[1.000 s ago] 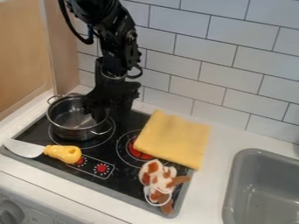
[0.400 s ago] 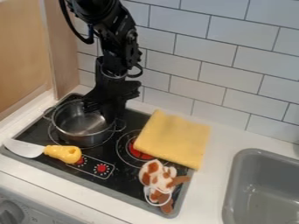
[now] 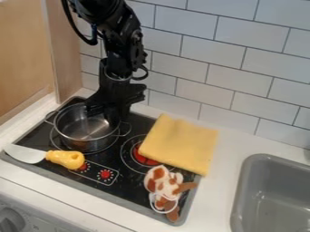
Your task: Put the silver pot in the top right corner
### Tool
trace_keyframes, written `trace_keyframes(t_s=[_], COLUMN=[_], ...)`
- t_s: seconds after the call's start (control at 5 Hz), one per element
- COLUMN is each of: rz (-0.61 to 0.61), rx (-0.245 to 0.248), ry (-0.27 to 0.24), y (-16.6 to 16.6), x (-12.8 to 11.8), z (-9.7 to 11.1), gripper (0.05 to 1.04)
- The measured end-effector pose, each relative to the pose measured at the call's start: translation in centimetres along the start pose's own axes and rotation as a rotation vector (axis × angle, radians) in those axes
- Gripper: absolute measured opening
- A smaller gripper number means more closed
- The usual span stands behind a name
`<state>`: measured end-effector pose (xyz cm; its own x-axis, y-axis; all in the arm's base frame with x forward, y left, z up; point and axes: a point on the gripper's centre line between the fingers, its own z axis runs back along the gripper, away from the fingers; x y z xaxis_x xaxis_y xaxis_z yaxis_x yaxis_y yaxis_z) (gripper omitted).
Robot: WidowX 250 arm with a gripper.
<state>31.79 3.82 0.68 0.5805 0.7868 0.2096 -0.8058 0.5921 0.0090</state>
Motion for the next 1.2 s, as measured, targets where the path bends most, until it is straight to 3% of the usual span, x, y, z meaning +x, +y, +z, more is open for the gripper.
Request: trace_keyframes(t_s=[0.2,0.4,0.8,1.2], rz=[-0.005,-0.058,-0.197,-0.303], rx=[0.025,0.012,-0.060,-0.090], ry=[-0.021,-0.042,-0.108,-0.125], y=[0.7,-0.3,-5.5,-9.3], x=[0.4,-0.7,-2.1,-3.9], z=[2.2,4.1,7.4,7.9], gripper=[0.067,0.055,0.054,0.054])
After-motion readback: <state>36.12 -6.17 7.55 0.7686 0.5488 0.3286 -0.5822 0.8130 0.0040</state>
